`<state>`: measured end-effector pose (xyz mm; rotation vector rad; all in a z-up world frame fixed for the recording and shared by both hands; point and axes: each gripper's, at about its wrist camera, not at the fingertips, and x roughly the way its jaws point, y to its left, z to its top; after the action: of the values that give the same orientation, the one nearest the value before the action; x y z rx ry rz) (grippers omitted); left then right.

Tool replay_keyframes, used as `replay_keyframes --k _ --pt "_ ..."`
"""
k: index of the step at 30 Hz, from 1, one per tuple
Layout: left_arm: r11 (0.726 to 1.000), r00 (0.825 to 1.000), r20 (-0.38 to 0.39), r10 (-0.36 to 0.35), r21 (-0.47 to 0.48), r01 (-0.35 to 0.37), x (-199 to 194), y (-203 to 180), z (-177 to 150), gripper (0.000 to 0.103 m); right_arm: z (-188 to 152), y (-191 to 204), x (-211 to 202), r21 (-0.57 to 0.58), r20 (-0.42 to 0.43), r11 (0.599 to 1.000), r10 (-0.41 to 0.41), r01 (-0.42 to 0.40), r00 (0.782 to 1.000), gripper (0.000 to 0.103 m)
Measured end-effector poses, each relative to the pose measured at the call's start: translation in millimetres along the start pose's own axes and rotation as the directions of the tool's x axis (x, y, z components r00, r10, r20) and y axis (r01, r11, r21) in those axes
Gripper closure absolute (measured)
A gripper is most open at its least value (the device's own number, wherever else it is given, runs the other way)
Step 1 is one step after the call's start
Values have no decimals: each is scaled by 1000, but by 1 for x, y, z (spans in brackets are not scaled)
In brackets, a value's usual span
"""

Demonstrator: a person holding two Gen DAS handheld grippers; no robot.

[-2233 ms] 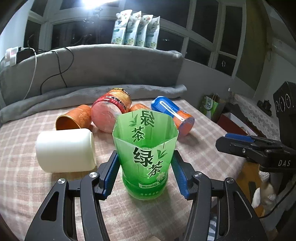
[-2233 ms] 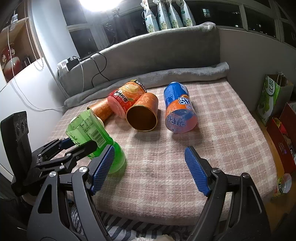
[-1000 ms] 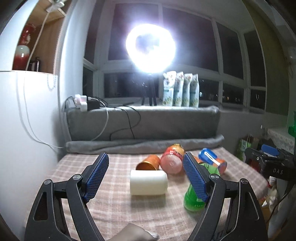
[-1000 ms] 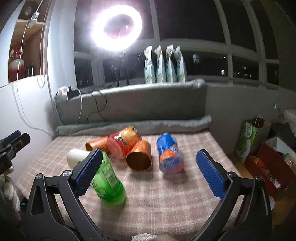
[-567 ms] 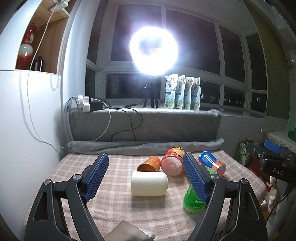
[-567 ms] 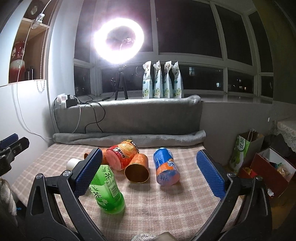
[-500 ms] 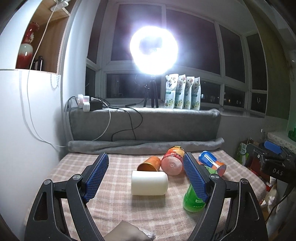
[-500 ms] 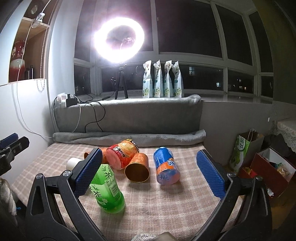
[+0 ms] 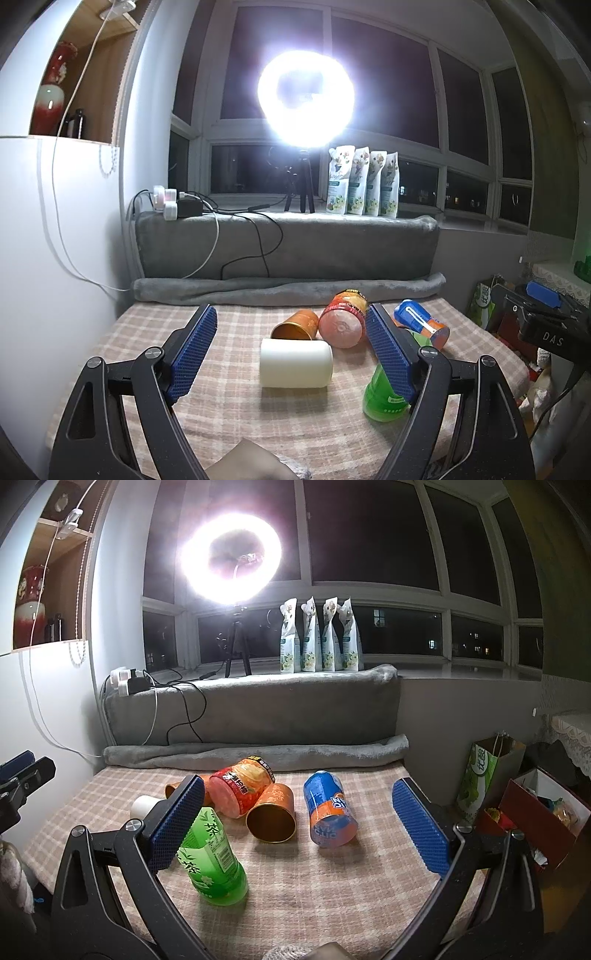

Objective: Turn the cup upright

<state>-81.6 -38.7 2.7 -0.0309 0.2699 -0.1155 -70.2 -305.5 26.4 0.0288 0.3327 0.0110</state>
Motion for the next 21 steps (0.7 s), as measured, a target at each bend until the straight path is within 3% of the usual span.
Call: replay_keyframes --k 21 --pt "1000 1000 -7 -1 0 1 1 0 -2 20 0 0 1 0 -1 1000 -1 1 1000 0"
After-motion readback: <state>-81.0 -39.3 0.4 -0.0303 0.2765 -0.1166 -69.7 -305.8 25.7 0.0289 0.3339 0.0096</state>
